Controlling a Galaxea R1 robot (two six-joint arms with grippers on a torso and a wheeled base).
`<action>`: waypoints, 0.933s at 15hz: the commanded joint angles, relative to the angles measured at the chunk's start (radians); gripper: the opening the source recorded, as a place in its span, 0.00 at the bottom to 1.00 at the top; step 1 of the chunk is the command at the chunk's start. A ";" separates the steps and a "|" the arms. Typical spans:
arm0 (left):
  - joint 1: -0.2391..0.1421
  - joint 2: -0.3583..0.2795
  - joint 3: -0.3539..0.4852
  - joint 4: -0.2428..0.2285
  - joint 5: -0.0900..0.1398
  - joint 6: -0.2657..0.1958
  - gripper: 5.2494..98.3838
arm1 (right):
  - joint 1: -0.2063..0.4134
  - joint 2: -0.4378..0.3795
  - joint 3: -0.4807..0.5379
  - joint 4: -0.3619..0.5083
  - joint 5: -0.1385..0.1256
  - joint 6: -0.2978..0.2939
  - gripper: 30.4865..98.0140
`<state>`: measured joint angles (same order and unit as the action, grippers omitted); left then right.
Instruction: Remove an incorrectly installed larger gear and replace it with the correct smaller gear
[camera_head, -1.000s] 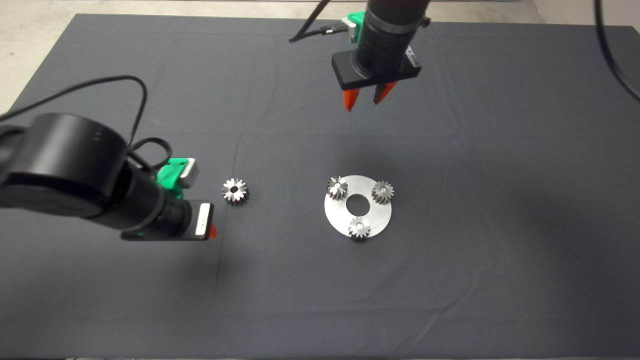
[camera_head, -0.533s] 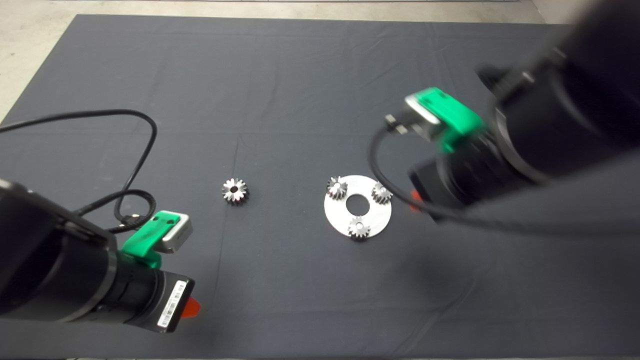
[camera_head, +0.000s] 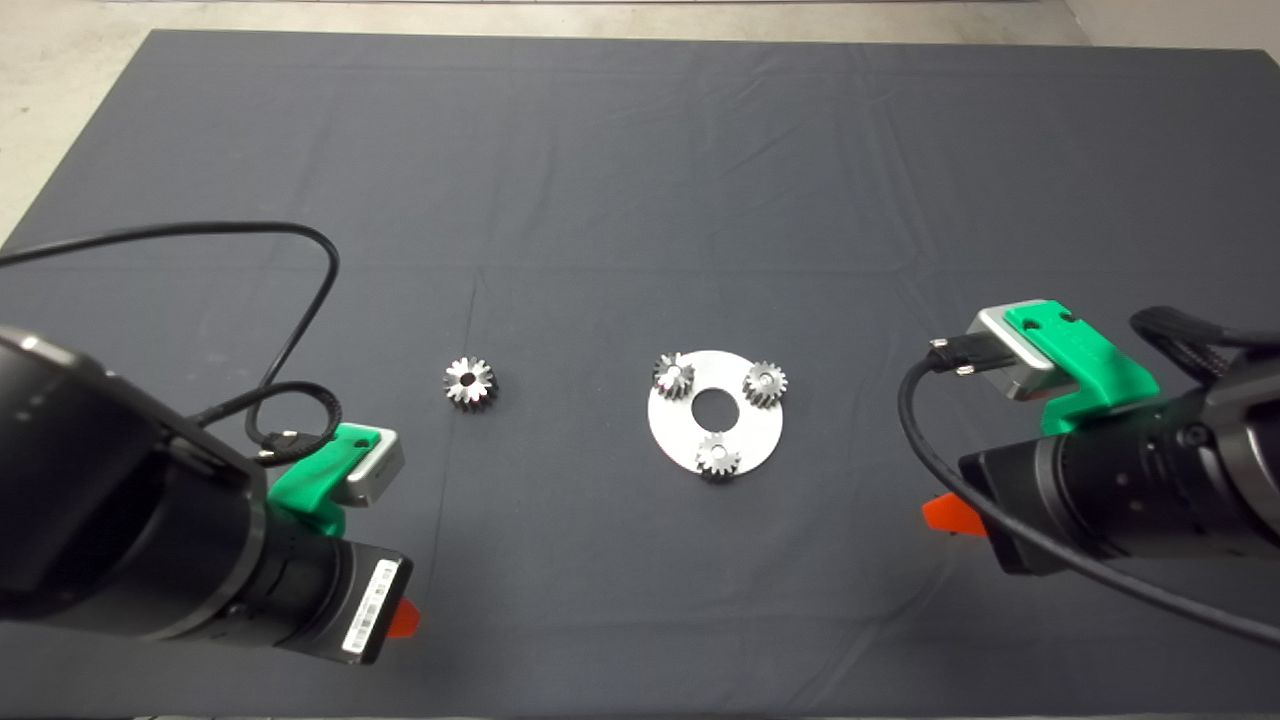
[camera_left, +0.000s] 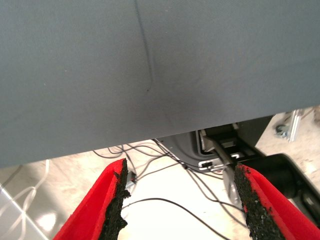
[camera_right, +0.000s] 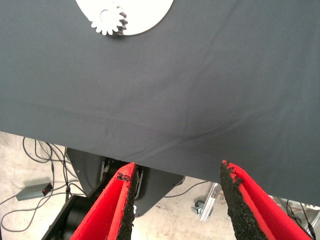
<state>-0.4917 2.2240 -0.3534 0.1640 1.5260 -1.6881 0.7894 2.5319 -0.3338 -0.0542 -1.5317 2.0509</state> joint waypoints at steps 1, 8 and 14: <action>-0.023 0.041 -0.032 -0.018 0.074 -0.064 0.52 | 0.009 -0.064 -0.010 0.024 -0.071 0.014 0.20; -0.031 0.067 -0.036 -0.018 0.074 -0.133 0.52 | -0.013 -0.087 -0.005 0.020 -0.071 0.006 0.20; -0.031 0.148 -0.071 -0.018 0.077 -0.143 0.52 | -0.081 -0.085 -0.003 0.013 -0.073 0.006 0.20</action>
<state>-0.5051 2.3281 -0.4076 0.1606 1.5268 -1.8185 0.7257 2.4509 -0.3385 -0.0534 -1.5298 2.0521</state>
